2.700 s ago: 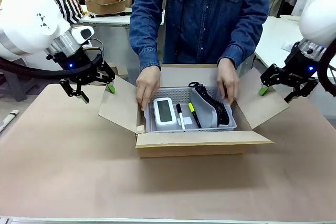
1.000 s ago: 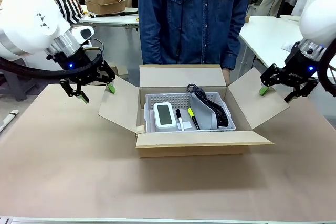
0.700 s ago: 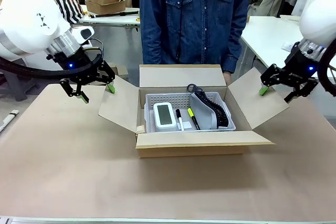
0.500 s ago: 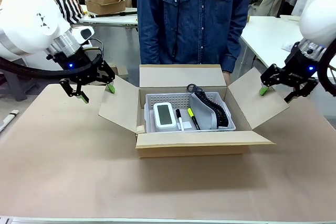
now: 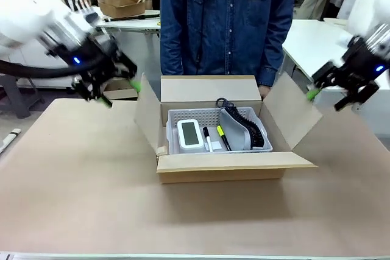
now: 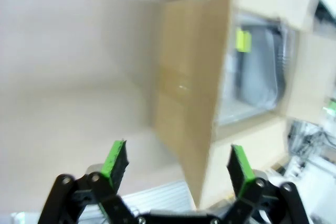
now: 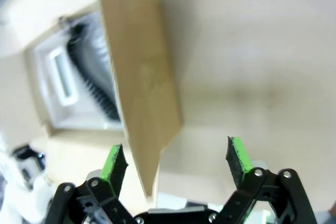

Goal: Pack the gift set into the box.
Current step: Lift both hands away from the flaps of the Package Box.

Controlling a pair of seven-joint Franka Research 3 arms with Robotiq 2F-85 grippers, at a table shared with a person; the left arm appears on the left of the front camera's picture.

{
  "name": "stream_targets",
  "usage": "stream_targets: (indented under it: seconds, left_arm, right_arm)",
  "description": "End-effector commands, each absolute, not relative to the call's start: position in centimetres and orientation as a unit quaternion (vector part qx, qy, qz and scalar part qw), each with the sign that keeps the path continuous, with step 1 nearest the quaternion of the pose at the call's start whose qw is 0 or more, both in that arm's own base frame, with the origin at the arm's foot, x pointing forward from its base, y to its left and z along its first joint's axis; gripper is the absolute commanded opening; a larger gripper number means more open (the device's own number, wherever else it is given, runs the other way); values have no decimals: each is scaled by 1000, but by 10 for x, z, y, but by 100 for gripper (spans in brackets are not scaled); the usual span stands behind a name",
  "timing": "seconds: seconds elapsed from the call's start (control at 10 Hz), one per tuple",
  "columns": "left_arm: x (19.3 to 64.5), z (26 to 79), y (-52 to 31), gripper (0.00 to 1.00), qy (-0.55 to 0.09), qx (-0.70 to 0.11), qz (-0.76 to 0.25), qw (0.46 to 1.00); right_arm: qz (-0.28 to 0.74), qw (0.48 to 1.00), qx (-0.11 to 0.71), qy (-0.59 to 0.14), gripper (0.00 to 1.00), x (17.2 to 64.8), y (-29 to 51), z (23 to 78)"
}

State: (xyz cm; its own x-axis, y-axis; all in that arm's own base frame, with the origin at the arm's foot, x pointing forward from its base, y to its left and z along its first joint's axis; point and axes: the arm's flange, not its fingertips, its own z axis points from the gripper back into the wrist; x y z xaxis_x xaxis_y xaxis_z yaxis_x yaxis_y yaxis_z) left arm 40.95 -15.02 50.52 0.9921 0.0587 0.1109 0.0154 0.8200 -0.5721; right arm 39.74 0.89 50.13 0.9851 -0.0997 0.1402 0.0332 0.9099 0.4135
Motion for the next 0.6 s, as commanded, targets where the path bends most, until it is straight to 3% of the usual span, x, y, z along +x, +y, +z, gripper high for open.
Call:
stream_targets:
  seconds: [0.0,0.1,0.3,0.4,0.5]
  left_arm:
    - [355,551,-105,100,-39,-477,-73,875]
    - [337,559,-85,100,7,-583,-161,797]
    - [334,552,-58,100,48,-684,-145,713]
    - [342,543,-51,100,55,-692,-103,713]
    - [315,588,-74,100,-53,-582,-138,799]
  right_arm:
    - [40,919,389,-56,100,332,-31,546]
    - [33,869,493,-9,100,316,-46,559]
    - [-31,803,590,78,100,306,-66,560]
    - [-86,785,611,57,100,310,-71,556]
    - [38,862,505,-16,100,285,-55,573]
